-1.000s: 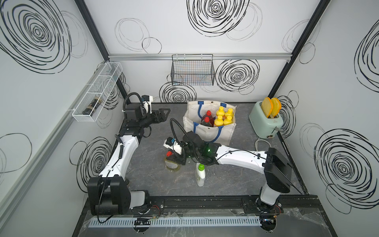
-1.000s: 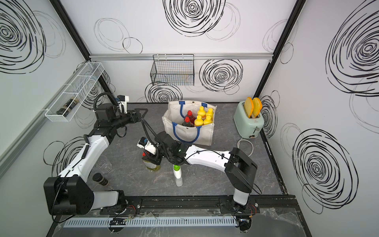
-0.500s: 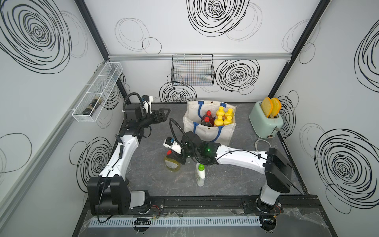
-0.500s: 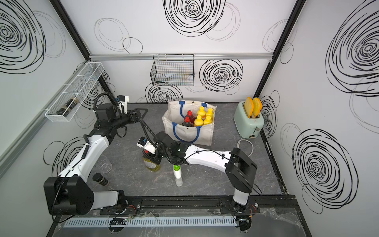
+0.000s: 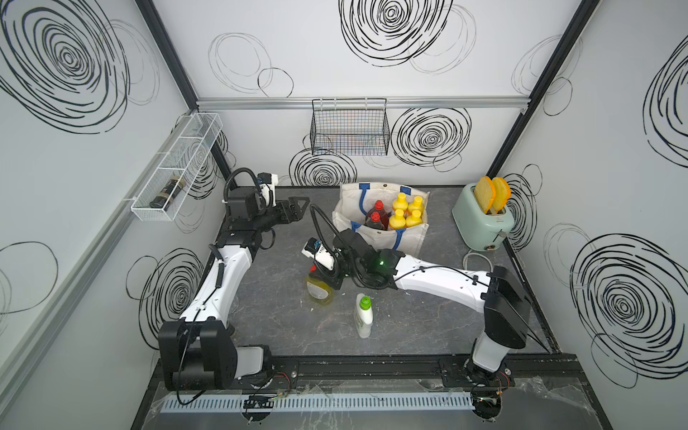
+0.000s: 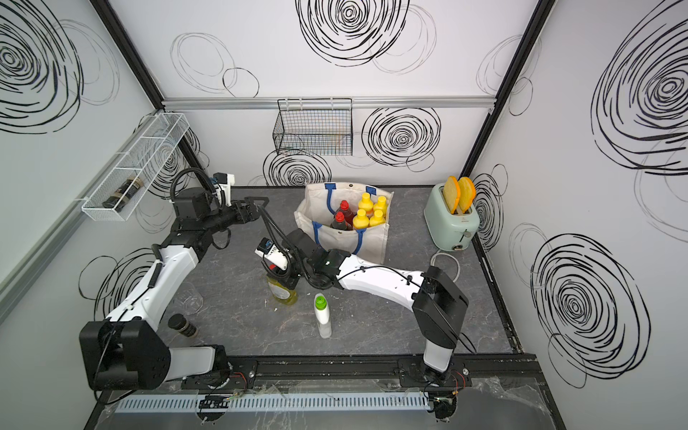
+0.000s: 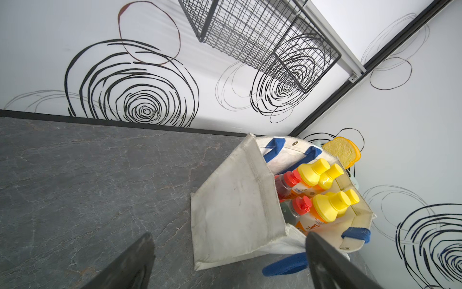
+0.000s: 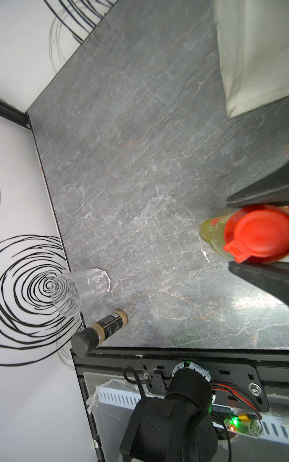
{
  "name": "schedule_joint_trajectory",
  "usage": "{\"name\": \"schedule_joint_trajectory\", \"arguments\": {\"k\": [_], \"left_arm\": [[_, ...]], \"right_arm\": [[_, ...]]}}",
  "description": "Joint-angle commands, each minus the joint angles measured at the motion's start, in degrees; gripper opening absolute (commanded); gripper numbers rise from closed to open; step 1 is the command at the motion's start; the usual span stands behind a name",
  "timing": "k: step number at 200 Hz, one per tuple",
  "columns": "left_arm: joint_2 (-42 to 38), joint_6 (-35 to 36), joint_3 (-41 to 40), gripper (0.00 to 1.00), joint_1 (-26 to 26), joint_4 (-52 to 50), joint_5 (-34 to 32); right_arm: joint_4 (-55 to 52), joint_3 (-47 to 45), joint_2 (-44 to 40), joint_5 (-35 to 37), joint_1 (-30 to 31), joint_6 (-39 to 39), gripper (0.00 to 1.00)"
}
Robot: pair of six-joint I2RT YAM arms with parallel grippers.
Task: Pack dish soap into the shopping bag
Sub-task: Pick up the bottle of dish soap at the center of the board.
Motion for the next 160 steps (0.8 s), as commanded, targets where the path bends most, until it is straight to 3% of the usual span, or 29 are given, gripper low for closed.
{"name": "schedule_joint_trajectory", "arguments": {"k": [1,160], "left_arm": [[-1.4,0.5,-0.2,0.96,-0.6,2.6,0.3],[-0.3,5.3,2.8,0.96,-6.9,-1.9,-2.5]], "right_arm": [[1.6,4.9,-6.1,-0.3,-1.4,0.5,0.0],[-18.4,33.2,-4.6,1.1,-12.6,-1.2,0.0]]}}
